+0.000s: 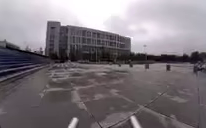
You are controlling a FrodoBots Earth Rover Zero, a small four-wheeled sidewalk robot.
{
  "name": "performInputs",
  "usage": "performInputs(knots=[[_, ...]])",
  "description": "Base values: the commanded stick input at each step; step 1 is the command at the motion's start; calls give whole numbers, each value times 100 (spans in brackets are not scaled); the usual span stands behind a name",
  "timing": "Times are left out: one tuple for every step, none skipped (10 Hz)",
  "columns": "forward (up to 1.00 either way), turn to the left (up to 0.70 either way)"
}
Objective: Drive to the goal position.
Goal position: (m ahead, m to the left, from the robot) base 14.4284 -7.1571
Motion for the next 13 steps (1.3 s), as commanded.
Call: performInputs(knots=[[70,-35],[70,-35],[70,-35],[70,-18],[70,0],[70,0],[70,0],[70,0],[70,0],[70,0],[70,0],[70,0],[70,0]])
